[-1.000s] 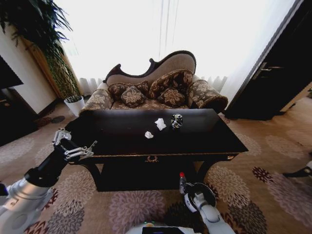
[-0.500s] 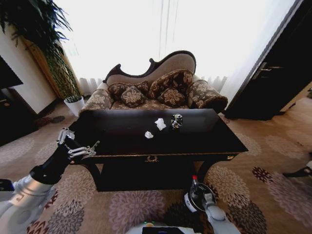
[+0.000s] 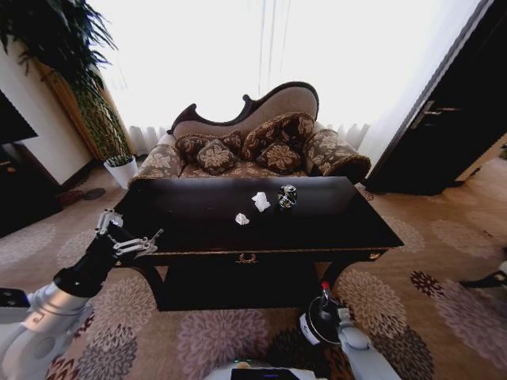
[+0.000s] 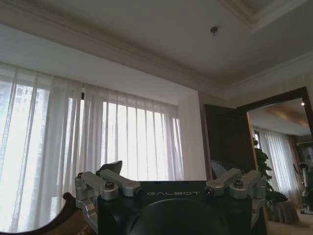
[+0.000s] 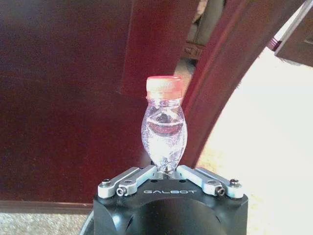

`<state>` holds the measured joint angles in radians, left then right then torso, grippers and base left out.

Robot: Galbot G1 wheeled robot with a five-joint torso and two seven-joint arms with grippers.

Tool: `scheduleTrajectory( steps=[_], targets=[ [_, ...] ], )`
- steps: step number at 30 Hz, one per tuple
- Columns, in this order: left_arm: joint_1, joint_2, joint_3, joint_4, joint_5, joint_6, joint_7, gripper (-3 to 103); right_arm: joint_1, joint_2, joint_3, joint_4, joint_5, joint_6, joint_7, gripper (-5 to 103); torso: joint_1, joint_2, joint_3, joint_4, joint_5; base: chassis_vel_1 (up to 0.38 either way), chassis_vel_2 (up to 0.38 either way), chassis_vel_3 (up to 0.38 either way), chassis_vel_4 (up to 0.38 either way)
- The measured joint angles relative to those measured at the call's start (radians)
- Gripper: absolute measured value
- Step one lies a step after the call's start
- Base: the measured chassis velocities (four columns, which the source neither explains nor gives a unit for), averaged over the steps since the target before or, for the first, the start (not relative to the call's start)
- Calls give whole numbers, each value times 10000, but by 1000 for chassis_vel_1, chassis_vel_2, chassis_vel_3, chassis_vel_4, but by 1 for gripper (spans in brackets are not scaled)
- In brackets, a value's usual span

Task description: Move to the front of the table and place the trash on the table into the trash bin.

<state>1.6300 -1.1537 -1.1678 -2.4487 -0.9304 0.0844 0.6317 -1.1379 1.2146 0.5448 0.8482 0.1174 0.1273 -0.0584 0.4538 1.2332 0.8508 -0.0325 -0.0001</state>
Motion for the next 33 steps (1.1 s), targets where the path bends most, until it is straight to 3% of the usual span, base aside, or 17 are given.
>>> scheduleTrajectory(
  steps=[8, 10, 12, 16, 18, 24, 31, 33],
  targets=[
    [18, -173, 125, -63, 68, -5, 11, 100, -95, -53, 11, 48, -7, -18, -334, -1, 0, 0, 0, 0, 0, 0, 0, 0, 0],
    [48, -191, 120, -116, 75, -5, 16, 100, -122, -65, 14, 63, -6, -19, -453, 4, 0, 0, 0, 0, 0, 0, 0, 0, 0],
    [60, -191, 95, -127, 76, -5, 18, 100, -128, -74, 16, 67, 3, -19, -506, 9, 0, 0, 0, 0, -1, 0, 0, 0, 0],
    [118, -202, -2, -178, 78, -20, 33, 100, -191, -96, 21, 157, 61, -19, -729, 31, 1, 0, 0, 0, -1, 0, 0, 0, 0],
    [130, -212, -14, -195, 76, -23, 37, 100, -210, -100, 21, 188, 75, -19, -748, 31, 0, 0, 0, 1, -1, 0, 0, 0, 0],
    [152, -288, -22, -240, 76, -33, 44, 100, -343, -110, 22, 341, 107, -26, -794, 58, 1, 0, 0, 0, 0, 0, 0, 0, 0],
    [172, -323, 0, -289, 95, -40, 50, 100, -630, 17, 23, 683, 175, -29, -869, 74, 0, 0, 0, 1, -2, 0, 0, 0, 0],
    [197, -349, 6, -316, 106, -40, 50, 100, -978, 141, 25, 1125, 302, -94, -1105, 85, 0, 0, 0, 0, -2, 0, 0, 0, 0]
  ],
)
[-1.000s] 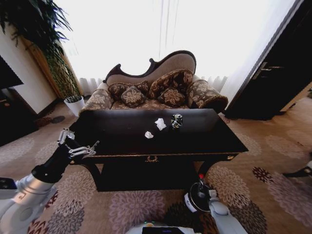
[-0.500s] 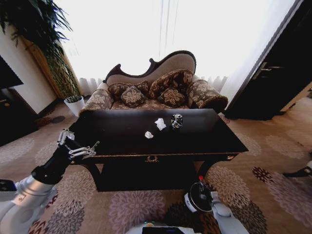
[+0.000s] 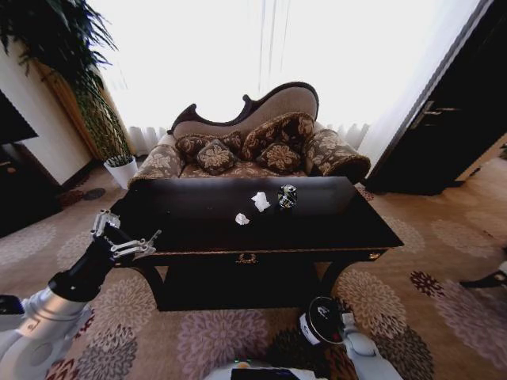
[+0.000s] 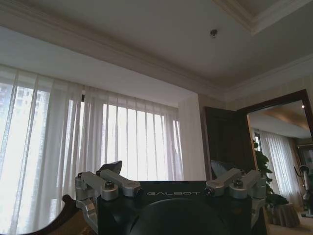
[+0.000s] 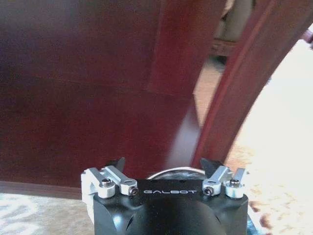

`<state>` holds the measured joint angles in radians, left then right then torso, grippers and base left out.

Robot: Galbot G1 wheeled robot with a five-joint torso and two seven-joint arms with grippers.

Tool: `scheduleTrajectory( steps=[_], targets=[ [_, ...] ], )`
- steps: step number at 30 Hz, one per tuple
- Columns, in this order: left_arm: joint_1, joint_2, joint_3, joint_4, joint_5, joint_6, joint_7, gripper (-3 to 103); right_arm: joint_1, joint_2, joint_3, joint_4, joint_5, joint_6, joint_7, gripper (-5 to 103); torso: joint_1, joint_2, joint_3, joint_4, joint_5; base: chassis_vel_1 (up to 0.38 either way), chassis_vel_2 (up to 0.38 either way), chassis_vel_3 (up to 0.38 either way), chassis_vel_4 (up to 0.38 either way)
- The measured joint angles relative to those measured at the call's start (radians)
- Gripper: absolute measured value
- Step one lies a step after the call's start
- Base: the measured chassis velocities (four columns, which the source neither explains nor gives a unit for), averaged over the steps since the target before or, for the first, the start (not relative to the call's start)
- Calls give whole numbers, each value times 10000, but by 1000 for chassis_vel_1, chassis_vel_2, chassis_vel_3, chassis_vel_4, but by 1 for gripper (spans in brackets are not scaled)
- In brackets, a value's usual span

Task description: Move to the front of the table and place the trash on the table into the trash bin.

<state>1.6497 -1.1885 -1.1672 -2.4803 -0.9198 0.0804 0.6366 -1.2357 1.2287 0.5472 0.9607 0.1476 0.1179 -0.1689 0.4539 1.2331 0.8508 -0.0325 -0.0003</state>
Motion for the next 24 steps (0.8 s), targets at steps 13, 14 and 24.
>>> scheduleTrajectory(
  steps=[13, 14, 24],
  targets=[
    [90, -370, -89, -191, -27, -21, -12, 100, -1882, 383, 360, 2260, -229, 1405, -3999, 100, 0, 1, 0, -1, 1, 0, 0, 0, 0],
    [104, -405, -86, -195, -27, -23, -12, 100, -1997, 428, 381, 2450, -196, 1510, -4270, 100, 0, 0, 0, 0, 0, 0, 0, 0, 0],
    [236, -555, -159, -201, -45, -121, -20, 100, -2981, 928, 578, 4877, 2419, 2299, -8390, 100, 0, 1, 0, 0, -1, 0, 0, 0, 0]
  ],
)
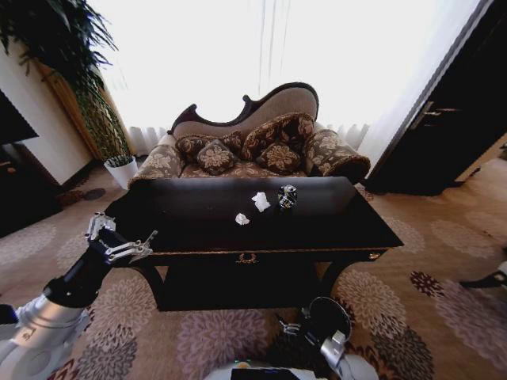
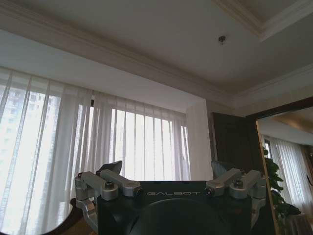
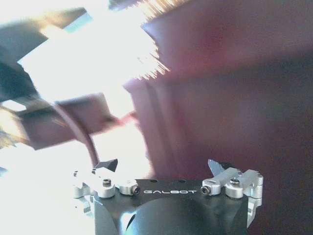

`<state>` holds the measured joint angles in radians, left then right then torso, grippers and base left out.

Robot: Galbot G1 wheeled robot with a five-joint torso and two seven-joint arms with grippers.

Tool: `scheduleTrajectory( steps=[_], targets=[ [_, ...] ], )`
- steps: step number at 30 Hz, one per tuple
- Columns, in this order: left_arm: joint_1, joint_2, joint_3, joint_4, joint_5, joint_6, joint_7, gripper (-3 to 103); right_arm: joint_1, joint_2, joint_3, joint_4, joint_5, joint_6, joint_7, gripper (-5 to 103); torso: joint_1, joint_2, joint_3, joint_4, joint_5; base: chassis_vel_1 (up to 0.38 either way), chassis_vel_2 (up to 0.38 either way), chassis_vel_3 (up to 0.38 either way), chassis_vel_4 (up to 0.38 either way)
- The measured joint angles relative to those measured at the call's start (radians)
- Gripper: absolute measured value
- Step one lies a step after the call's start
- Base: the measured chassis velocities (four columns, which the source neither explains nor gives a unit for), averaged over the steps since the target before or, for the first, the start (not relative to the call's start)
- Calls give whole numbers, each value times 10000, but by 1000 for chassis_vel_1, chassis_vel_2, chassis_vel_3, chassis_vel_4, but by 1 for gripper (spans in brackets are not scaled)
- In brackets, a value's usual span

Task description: Move to the front of the table and place the trash on the table into the trash bin.

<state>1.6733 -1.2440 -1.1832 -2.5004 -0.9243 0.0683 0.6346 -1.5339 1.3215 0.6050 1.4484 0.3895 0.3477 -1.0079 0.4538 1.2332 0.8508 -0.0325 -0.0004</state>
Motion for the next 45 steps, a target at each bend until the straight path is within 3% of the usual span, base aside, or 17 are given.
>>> scheduleTrajectory(
  steps=[1, 2, 3, 6, 18, 24, 26, 27, 28, 31, 32, 33, 35, 36, 39, 42, 45],
  targets=[
    [7, 0, -8, -1, 0, -2, -1, 100, -82, 15, 50, 203, 357, 51, -867, 100, 0, 0, 0, 1, 1, 0, 0, 0, 0],
    [7, 0, -8, -1, 0, -2, -1, 100, -82, 15, 50, 203, 357, 51, -867, 100, 0, 0, 0, 1, 1, 0, 0, 0, 0],
    [9, 0, -11, -1, 0, -2, -5, 100, -203, 20, 57, 473, 875, 53, -1936, 100, 0, 0, 0, 0, 0, 0, 0, 0, 0],
    [12, -42, 44, -2, 34, -5, -17, 100, -463, 38, -73, 1138, 1946, -78, -3545, 100, 0, 0, 0, -1, 2, 0, 0, 0, 0],
    [39, -348, -126, 14, 17, -83, -27, 100, -812, -57, 333, 3866, 3864, -688, -3593, 100, 0, 0, 0, 0, 2, 0, 0, 0, 0],
    [34, -690, -446, 124, -266, -160, -121, 100, -830, -174, 616, 5061, 4302, -706, -1896, 100, 0, 0, 0, -1, 2, 0, 0, 0, 0],
    [31, -895, -769, 123, -624, -182, -186, 100, -739, -288, 666, 5674, 4066, -633, -167, 100, 0, 0, 1, 0, 2, 0, 0, 0, 0],
    [31, -895, -769, 123, -624, -182, -186, 100, -739, -288, 666, 5674, 4066, -633, -167, 100, 0, 0, 1, 0, 2, 0, 0, 0, 0],
    [31, -922, -856, 122, -711, -185, -190, 100, -710, -322, 664, 5815, 3982, -615, 403, 100, 1, 0, 1, 0, 2, 0, 0, 0, 0],
    [27, -861, -1354, 222, -1105, -277, -198, 100, -533, -545, 635, 6481, 3647, -613, 3251, 100, 0, 0, 1, 1, 3, 0, 0, 0, 0],
    [9, -805, -1472, 298, -1161, -310, -196, 100, -505, -597, 634, 6672, 3547, -688, 3893, 100, 1, 0, 1, 0, 3, 0, 0, 0, 0],
    [9, -805, -1472, 298, -1161, -310, -196, 100, -505, -597, 634, 6672, 3547, -688, 3893, 100, 1, 0, 1, 0, 3, 0, 0, 0, 0],
    [-67, -640, -1752, 594, -1269, -411, -229, 100, -381, -857, 648, 7305, 3232, -1140, 6110, 100, 0, 0, 1, 0, 2, 0, 0, 0, 0],
    [-119, -565, -1866, 746, -1307, -444, -305, 100, -311, -1041, 668, 7493, 3073, -1375, 6844, 100, 0, 0, 1, 0, 2, 0, 0, 0, 0],
    [-190, -459, -2024, 941, -1373, -458, -456, 100, -200, -1396, 725, 7730, 2824, -1699, 7680, 100, 0, 0, 1, 0, 1, 0, 0, 0, 0],
    [-280, -248, -2337, 1198, -1562, -437, -863, 100, -4, -2313, 799, 8207, 2679, -2241, 8782, 100, 1, 0, 1, 0, 1, 0, 0, 0, 0],
    [-316, -153, -2485, 1235, -1696, -343, -1037, 100, 77, -2588, 809, 8395, 2679, -2468, 9027, 100, 1, 0, 1, 0, 3, 0, 0, 0, 0]
  ],
)
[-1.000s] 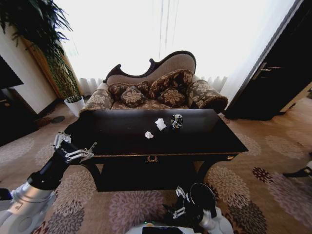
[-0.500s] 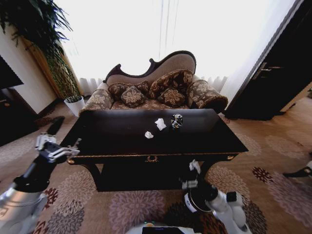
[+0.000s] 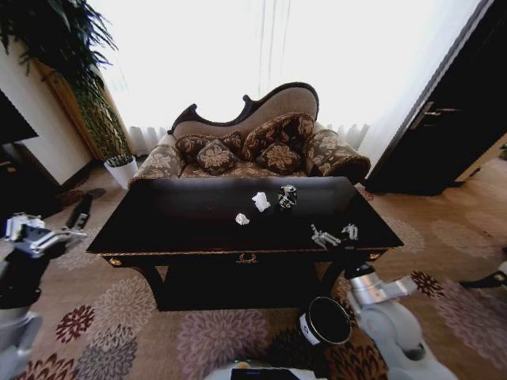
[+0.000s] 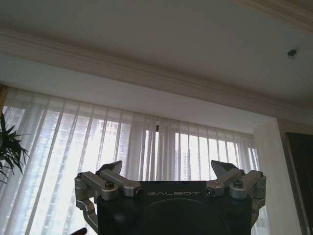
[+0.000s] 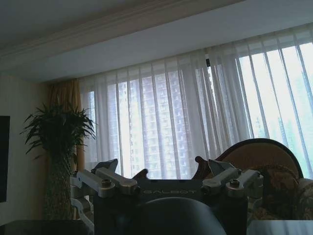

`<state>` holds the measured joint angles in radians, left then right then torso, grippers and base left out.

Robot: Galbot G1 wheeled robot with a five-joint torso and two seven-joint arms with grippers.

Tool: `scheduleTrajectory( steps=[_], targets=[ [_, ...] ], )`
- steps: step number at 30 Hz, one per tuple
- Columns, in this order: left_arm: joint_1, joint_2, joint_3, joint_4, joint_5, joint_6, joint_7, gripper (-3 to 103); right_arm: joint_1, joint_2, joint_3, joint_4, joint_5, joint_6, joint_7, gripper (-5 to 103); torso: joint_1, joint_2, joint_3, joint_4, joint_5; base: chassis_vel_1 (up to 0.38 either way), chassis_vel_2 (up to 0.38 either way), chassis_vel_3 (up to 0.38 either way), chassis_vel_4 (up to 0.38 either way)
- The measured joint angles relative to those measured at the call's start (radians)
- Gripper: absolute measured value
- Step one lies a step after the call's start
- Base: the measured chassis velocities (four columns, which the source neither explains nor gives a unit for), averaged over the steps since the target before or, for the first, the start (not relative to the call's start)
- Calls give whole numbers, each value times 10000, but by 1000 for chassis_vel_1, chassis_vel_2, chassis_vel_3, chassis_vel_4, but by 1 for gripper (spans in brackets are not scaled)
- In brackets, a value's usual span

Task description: Move to the front of the table and place the trash on the table into the trash bin.

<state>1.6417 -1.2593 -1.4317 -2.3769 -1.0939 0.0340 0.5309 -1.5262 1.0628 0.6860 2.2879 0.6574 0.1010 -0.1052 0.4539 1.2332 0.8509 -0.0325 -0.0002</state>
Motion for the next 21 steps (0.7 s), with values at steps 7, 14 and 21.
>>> scheduleTrajectory(
  steps=[7, 14, 21],
  targets=[
    [-78, 306, -458, -32, -416, 310, -148, 100, 589, -962, -257, 295, 269, -1011, 557, 100, -1, 0, 0, 1, -1, 0, 0, 0, 0],
    [-75, 222, -273, -44, -199, 349, -116, 100, 1429, -2232, -948, -1122, -604, -857, 441, 100, 0, 0, 0, 0, 3, 0, 0, 0, 0],
    [-88, 463, -109, 56, 172, 329, -76, 100, 2373, -3563, -1651, -1992, -636, -977, 431, 100, 0, 0, 0, 0, -1, 0, 0, 0, 0]
  ],
)
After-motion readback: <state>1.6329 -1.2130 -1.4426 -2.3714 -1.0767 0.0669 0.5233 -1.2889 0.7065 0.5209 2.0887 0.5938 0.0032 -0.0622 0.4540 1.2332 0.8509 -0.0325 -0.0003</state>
